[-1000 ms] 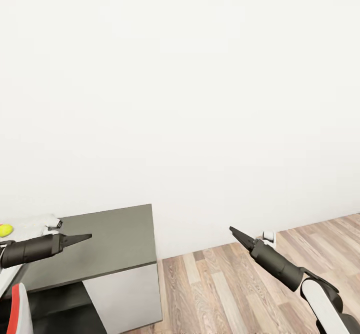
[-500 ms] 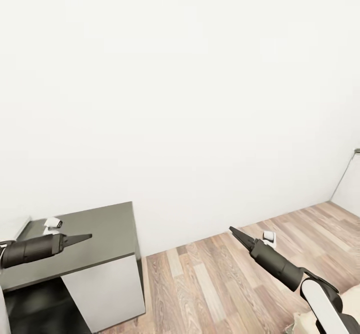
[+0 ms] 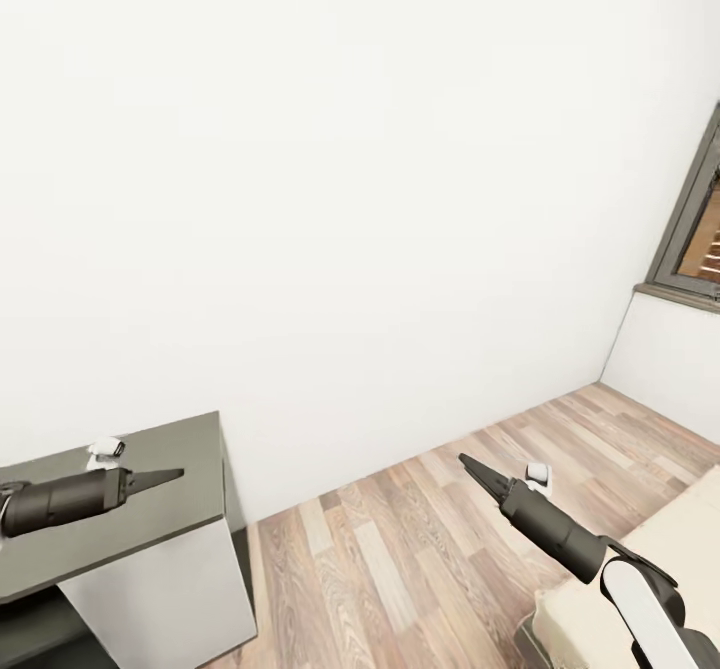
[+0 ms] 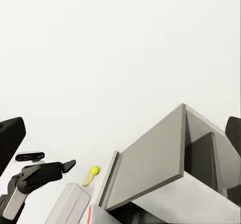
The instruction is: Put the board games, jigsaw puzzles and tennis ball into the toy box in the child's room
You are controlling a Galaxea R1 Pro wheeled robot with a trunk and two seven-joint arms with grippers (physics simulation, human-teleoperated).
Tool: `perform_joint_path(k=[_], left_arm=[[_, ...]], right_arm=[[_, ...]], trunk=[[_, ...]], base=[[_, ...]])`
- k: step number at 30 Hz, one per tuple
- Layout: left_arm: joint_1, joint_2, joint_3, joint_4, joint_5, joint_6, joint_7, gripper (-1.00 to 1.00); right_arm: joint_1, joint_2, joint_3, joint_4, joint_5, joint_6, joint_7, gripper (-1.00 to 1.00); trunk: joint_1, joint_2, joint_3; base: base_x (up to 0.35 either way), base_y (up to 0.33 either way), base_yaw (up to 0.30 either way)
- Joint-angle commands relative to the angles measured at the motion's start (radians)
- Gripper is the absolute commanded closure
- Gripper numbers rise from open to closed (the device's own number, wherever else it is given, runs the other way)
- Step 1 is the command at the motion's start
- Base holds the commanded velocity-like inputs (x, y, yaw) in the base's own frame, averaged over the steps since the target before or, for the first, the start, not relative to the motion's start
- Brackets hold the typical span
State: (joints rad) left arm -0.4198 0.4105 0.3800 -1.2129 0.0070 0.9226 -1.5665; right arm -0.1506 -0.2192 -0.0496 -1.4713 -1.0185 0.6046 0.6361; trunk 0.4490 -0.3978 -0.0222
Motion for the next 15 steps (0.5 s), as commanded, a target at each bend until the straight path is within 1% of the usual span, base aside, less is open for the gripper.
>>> perform_joint_path(k=[1, 6, 12, 15], left_arm=[[0.000, 0.000, 0.000, 0.000, -0.001, 0.010, -0.004, -1.00], [0.000, 0.000, 0.000, 0.000, -0.001, 0.010, -0.004, -1.00], [-0.001, 0.001, 0.001, 0.000, -0.001, 0.004, -0.004, -1.00], [0.000, 0.001, 0.000, 0.000, 0.002, -0.015, -0.004, -1.00]], right_arm=[[-0.001, 0.000, 0.000, 0.000, -0.006, 0.008, 0.000, -1.00], [-0.001, 0.001, 0.000, 0.000, -0.007, 0.008, -0.001, -1.00], [-0.001, 0.001, -0.001, 0.021, -0.010, 0.008, 0.004, -1.00], [-0.001, 0.002, -0.020, 0.029, -0.010, 0.008, 0.007, -1.00]], trunk=[[0.001, -0.002, -0.002], [0.001, -0.002, -0.002], [0.001, -0.002, -0.002], [0.001, -0.002, -0.001]], base=[[0.202, -0.003, -0.280], [0.239, -0.001, -0.280], [0.280, 0.000, -0.281], [0.263, 0.000, -0.281]])
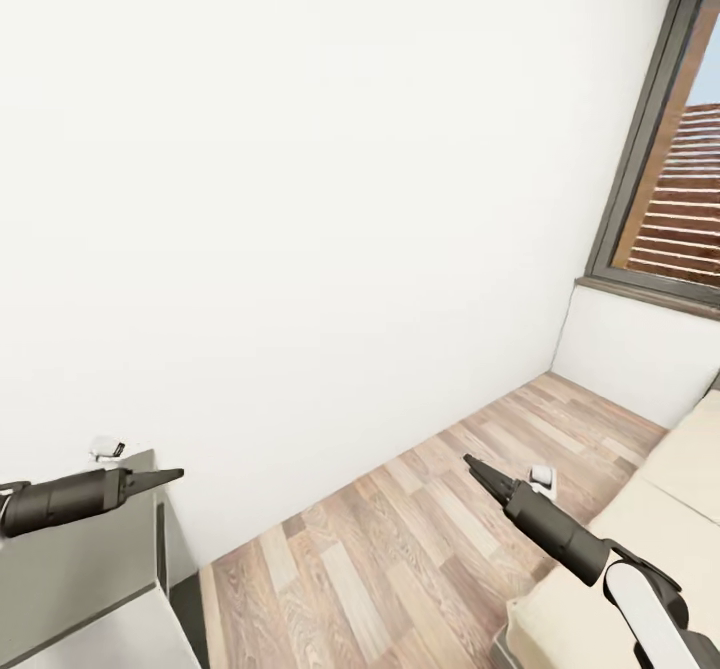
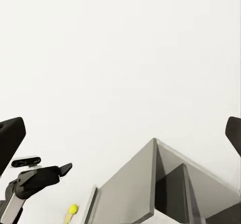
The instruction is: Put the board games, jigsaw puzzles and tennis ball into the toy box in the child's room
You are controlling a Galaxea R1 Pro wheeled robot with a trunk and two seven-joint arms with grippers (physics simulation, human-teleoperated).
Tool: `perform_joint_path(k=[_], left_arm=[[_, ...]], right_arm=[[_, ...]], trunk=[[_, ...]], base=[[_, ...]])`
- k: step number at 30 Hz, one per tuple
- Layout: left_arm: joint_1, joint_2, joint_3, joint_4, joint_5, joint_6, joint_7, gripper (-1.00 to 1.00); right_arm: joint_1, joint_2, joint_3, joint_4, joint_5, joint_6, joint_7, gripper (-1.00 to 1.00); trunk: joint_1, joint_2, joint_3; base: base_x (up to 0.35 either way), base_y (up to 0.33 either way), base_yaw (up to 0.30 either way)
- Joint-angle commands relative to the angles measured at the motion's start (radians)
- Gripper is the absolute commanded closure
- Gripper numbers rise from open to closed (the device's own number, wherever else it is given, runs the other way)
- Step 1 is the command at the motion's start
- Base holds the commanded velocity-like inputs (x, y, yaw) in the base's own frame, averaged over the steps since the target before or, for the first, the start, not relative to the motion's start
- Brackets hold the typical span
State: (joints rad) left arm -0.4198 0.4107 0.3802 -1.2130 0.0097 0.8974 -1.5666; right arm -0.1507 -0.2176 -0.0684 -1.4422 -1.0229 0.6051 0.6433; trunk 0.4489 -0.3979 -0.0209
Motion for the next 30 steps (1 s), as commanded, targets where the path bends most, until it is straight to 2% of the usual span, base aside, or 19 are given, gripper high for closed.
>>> perform_joint_path(k=[1, 7, 30], left_arm=[[0.000, 0.000, 0.000, 0.000, 0.000, 0.009, -0.004, -1.00], [-0.001, 0.000, 0.000, 0.001, 0.001, 0.002, -0.004, -1.00], [0.000, 0.001, 0.001, 0.004, 0.000, 0.000, -0.004, -1.00]], right_arm=[[-0.001, 0.001, -0.005, 0.001, -0.006, 0.008, 0.000, -1.00], [-0.001, 0.005, -0.023, 0.004, -0.003, 0.008, 0.001, -1.00], [-0.001, 0.008, -0.026, 0.005, -0.002, 0.009, 0.002, -1.00]], trunk=[[0.001, -0.002, -0.002], [0.001, -0.002, 0.001], [0.001, -0.002, 0.019]], base=[[0.212, 0.000, -0.281], [0.085, 0.000, -0.281], [0.012, 0.012, -0.275]])
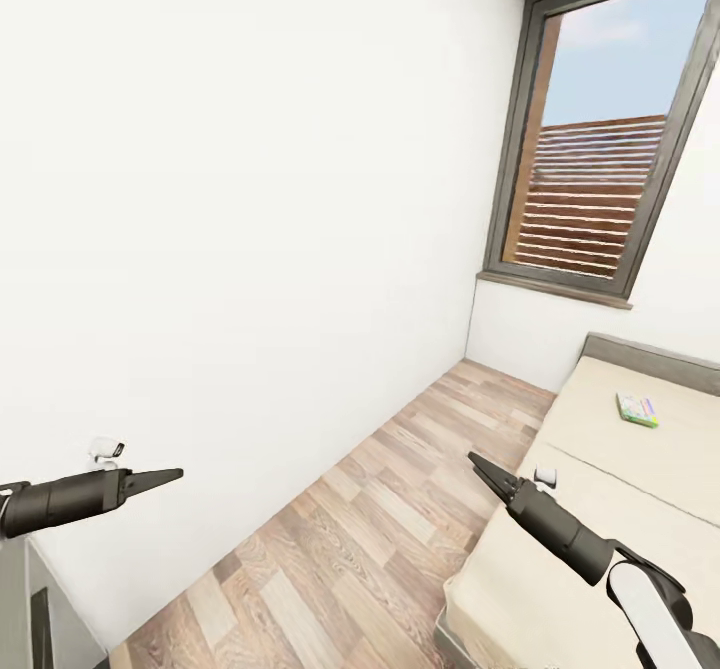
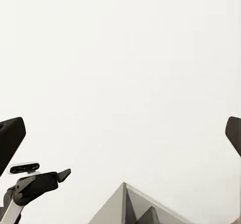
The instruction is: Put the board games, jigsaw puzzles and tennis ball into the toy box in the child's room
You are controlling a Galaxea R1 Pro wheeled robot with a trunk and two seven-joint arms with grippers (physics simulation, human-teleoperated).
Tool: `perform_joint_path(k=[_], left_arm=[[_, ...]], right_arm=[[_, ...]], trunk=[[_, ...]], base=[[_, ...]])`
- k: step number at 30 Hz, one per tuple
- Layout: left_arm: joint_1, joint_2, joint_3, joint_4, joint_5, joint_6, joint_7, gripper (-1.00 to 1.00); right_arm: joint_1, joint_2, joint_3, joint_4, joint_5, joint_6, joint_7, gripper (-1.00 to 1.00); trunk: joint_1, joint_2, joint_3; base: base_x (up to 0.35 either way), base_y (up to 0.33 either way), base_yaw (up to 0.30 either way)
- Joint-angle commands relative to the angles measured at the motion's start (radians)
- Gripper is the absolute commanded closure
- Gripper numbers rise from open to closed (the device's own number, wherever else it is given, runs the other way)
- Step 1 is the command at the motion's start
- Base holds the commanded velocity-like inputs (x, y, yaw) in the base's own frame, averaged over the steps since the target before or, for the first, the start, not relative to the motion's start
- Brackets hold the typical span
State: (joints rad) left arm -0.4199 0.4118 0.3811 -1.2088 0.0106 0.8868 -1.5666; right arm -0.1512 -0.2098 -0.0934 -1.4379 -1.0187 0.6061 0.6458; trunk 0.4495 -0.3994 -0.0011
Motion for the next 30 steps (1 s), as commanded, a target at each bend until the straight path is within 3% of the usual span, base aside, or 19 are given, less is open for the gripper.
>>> perform_joint_path(k=[1, 17, 30], left_arm=[[0.000, 0.001, 0.001, 0.000, -0.001, 0.011, -0.004, -1.00], [0.000, 0.000, 0.001, 0.000, -0.001, 0.010, -0.004, -1.00], [0.000, 0.000, 0.001, 0.000, -0.001, 0.009, -0.004, -1.00]], right_arm=[[-0.001, 0.000, -0.001, 0.000, -0.006, 0.007, 0.000, -1.00], [-0.001, 0.001, -0.002, 0.002, -0.006, 0.007, 0.000, -1.00], [-0.001, 0.001, -0.002, 0.002, -0.006, 0.007, 0.000, -1.00]], trunk=[[0.001, -0.001, 0.000], [0.001, -0.001, 0.014], [0.001, -0.001, 0.026]], base=[[0.105, 0.108, -0.269], [0.166, 0.051, -0.265], [0.270, 0.126, -0.262]])
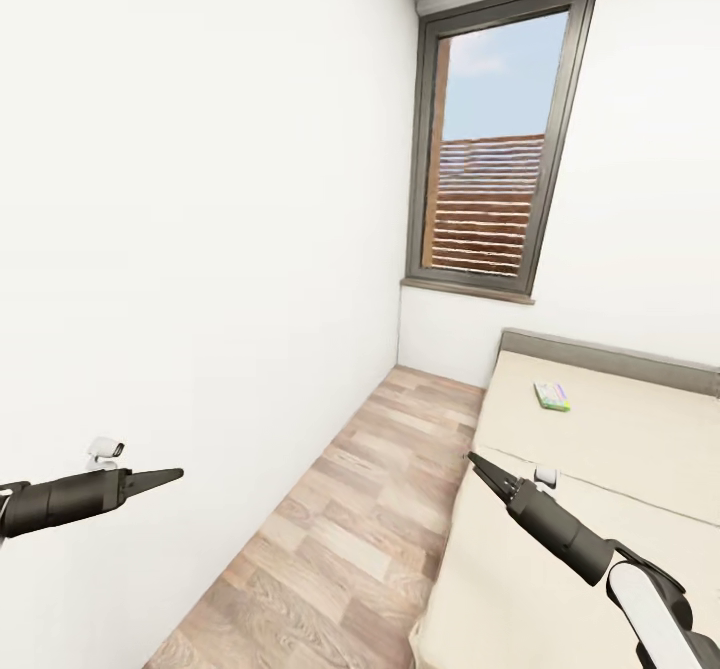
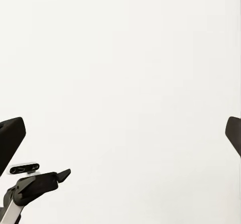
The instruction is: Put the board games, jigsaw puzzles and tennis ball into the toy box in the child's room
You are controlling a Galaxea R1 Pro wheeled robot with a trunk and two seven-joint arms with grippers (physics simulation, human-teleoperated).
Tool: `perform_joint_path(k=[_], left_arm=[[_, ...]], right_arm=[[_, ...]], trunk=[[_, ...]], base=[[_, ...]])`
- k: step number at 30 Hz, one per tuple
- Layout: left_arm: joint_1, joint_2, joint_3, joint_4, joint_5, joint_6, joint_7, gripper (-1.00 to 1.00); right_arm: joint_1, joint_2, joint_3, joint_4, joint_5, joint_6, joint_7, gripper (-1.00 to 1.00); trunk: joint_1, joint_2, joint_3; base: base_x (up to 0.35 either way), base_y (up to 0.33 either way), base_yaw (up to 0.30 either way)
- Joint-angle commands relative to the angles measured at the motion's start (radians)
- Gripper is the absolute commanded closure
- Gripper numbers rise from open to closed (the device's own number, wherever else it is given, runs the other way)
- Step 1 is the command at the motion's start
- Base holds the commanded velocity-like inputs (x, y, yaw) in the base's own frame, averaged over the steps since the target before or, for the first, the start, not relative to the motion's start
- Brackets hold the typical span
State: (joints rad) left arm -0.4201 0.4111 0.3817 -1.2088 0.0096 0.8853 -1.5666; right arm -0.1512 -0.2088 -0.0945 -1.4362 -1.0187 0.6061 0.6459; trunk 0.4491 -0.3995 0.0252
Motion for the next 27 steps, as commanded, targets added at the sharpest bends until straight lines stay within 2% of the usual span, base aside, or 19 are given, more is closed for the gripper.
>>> perform_joint_path(k=[1, 12, 20, 27], left_arm=[[0.000, 0.001, 0.000, 0.000, 0.000, 0.011, -0.004, -1.00], [0.000, 0.001, 0.002, 0.000, 0.002, 0.011, -0.004, -1.00], [0.000, 0.001, 0.002, 0.000, 0.003, 0.011, -0.004, -1.00], [0.000, 0.001, 0.002, 0.000, 0.003, 0.011, -0.004, -1.00]], right_arm=[[-0.001, 0.000, -0.001, 0.000, -0.006, 0.007, 0.000, -1.00], [-0.001, -0.001, -0.001, 0.000, -0.006, 0.007, 0.000, -1.00], [-0.001, -0.001, -0.003, 0.000, -0.007, 0.007, 0.000, -1.00], [-0.001, -0.003, -0.004, 0.011, -0.010, 0.007, 0.000, -1.00]], trunk=[[0.001, 0.000, 0.001], [0.001, 0.000, 0.011], [0.001, 0.000, 0.018], [0.001, 0.000, 0.025]], base=[[0.292, 0.115, -0.259], [0.260, 0.121, -0.258], [0.139, 0.183, -0.257], [0.105, 0.054, -0.257]])
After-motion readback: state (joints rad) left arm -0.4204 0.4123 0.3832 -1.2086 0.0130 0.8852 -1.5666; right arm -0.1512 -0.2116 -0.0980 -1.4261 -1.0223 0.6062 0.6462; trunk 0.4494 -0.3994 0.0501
